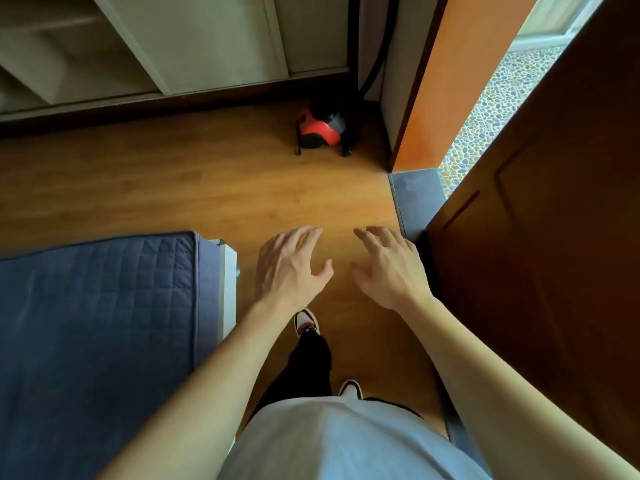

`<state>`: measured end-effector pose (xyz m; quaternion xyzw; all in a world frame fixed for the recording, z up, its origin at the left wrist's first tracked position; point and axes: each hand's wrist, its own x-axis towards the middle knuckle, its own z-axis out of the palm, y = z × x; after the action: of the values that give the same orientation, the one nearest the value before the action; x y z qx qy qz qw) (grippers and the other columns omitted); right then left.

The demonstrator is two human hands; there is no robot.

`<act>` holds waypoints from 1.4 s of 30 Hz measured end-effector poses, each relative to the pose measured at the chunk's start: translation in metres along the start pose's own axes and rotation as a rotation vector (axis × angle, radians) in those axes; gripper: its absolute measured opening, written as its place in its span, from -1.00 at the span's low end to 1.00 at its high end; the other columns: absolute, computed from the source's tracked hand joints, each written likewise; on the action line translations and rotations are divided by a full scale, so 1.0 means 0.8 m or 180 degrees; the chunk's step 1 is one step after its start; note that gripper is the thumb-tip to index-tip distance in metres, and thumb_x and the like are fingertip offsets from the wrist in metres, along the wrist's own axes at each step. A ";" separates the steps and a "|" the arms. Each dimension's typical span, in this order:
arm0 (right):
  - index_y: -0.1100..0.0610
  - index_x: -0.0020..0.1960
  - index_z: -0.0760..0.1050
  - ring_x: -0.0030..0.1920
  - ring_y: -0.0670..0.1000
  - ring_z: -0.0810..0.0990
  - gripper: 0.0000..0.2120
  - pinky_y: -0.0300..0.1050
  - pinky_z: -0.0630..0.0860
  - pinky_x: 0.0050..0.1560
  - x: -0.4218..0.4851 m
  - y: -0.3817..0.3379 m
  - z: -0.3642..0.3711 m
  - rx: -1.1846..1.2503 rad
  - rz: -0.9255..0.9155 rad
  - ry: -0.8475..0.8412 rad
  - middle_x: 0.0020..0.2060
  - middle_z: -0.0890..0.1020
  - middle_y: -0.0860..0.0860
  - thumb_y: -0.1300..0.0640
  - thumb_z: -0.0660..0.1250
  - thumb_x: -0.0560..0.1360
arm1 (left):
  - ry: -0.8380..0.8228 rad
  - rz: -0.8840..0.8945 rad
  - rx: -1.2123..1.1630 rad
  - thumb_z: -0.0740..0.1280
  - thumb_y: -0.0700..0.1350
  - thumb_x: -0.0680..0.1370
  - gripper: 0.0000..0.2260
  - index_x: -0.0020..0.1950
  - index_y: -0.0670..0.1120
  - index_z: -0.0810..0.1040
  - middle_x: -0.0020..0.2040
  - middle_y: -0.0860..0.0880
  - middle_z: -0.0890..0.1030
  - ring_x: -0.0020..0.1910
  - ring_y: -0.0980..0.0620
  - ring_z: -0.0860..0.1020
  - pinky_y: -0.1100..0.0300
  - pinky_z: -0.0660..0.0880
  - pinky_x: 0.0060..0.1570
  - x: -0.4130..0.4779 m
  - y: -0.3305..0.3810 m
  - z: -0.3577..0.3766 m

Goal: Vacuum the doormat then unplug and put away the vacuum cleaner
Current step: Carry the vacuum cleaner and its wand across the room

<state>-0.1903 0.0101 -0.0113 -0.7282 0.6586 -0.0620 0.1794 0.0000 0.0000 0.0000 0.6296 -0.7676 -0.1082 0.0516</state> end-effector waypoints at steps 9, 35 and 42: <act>-0.02 0.54 0.34 0.47 0.12 0.39 -0.39 0.13 0.36 0.40 0.156 -0.006 -0.018 0.0011 0.0140 0.0088 0.47 0.44 0.03 -0.18 0.30 0.54 | 0.0157 0.0230 0.0001 0.22 0.19 0.52 -0.48 0.44 0.02 0.42 0.39 0.02 0.49 0.32 -0.02 0.46 0.00 0.40 0.31 0.155 -0.057 -0.017; 0.03 0.50 0.41 0.41 0.16 0.47 -0.35 0.15 0.43 0.35 0.588 0.041 -0.088 0.0204 0.0405 0.0042 0.41 0.52 0.06 -0.22 0.21 0.47 | -0.0031 0.0255 -0.0044 0.19 0.19 0.52 -0.47 0.45 0.02 0.41 0.40 0.02 0.48 0.33 -0.01 0.45 0.05 0.41 0.31 0.592 -0.141 -0.042; 0.04 0.51 0.40 0.39 0.16 0.48 -0.39 0.12 0.45 0.32 0.747 0.100 -0.126 0.0213 0.0255 -0.0039 0.40 0.52 0.06 -0.16 0.33 0.52 | 0.0010 -0.0020 -0.0015 0.21 0.19 0.52 -0.47 0.46 0.02 0.39 0.41 0.01 0.47 0.34 -0.01 0.47 0.04 0.36 0.35 0.754 -0.138 -0.053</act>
<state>-0.2232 -0.5997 -0.0323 -0.6952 0.6836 -0.0723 0.2101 -0.0073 -0.6141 -0.0186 0.6320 -0.7653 -0.1092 0.0539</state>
